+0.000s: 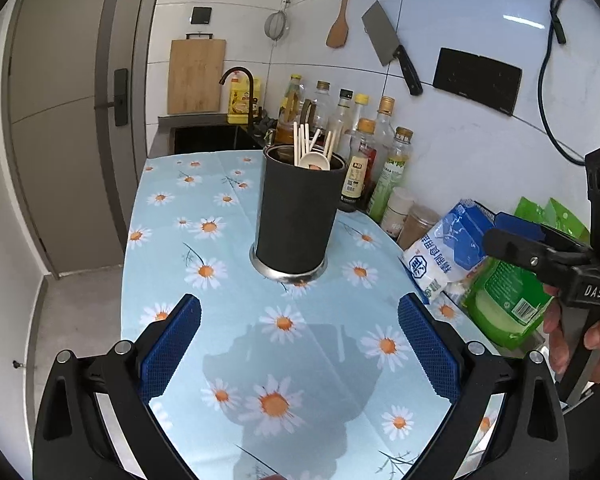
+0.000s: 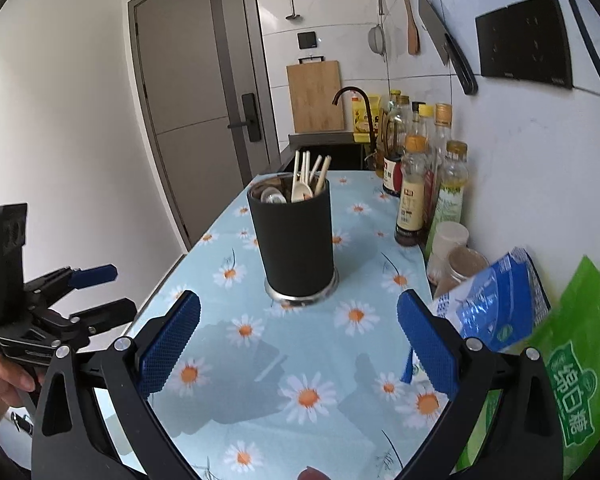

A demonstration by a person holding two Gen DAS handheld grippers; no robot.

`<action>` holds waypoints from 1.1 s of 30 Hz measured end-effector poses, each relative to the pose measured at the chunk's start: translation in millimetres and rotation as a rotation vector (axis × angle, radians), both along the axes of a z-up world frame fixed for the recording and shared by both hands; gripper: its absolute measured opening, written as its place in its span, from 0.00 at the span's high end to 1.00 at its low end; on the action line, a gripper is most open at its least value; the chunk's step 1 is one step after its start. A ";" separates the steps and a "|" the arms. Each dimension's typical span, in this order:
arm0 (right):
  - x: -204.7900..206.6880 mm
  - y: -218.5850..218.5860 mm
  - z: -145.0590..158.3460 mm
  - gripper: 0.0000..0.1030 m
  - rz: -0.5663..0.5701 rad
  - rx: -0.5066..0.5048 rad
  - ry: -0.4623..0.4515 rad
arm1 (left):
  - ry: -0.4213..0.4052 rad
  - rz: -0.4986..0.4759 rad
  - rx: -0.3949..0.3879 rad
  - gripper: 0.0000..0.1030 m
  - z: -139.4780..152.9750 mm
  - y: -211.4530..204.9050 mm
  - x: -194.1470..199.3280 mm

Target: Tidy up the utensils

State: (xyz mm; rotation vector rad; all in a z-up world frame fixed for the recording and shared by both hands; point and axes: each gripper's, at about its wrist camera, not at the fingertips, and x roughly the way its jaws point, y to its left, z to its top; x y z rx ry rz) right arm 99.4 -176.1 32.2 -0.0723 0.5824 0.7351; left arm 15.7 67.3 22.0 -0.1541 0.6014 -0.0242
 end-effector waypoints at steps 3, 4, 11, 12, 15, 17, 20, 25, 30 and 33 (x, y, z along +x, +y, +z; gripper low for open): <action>-2.3 -8.5 -5.3 0.05 0.015 0.001 0.007 | 0.005 0.026 -0.013 0.06 -0.9 -12.2 -5.5; -3.6 -10.7 -8.0 0.05 0.022 0.002 0.009 | 0.001 0.032 -0.013 0.06 -1.2 -17.7 -7.5; -3.0 -29.6 -22.6 0.05 0.061 0.010 0.030 | 0.010 0.067 0.039 0.06 -7.8 -45.6 -14.9; -2.3 -32.4 -22.8 0.05 0.065 0.016 0.031 | 0.012 0.069 0.042 0.06 -8.2 -48.6 -15.0; -0.8 -38.6 -23.0 0.05 0.075 0.026 0.027 | 0.013 0.070 0.046 0.06 -9.2 -55.3 -14.7; -0.1 -39.3 -23.1 0.05 0.088 0.023 0.028 | 0.022 0.070 0.047 0.06 -9.4 -57.5 -12.5; 0.8 -38.2 -21.3 0.05 0.106 0.004 0.031 | 0.029 0.067 0.036 0.06 -7.1 -58.5 -10.6; 0.8 -38.5 -16.4 0.05 0.125 0.004 0.012 | 0.033 0.062 0.045 0.06 -7.1 -60.6 -6.6; 5.4 -35.9 -20.4 0.05 0.119 0.016 0.036 | 0.033 0.073 0.036 0.06 -8.0 -59.1 -3.8; 3.6 -34.4 -22.3 0.05 0.121 0.011 0.032 | 0.034 0.074 0.026 0.06 -8.1 -56.7 -3.5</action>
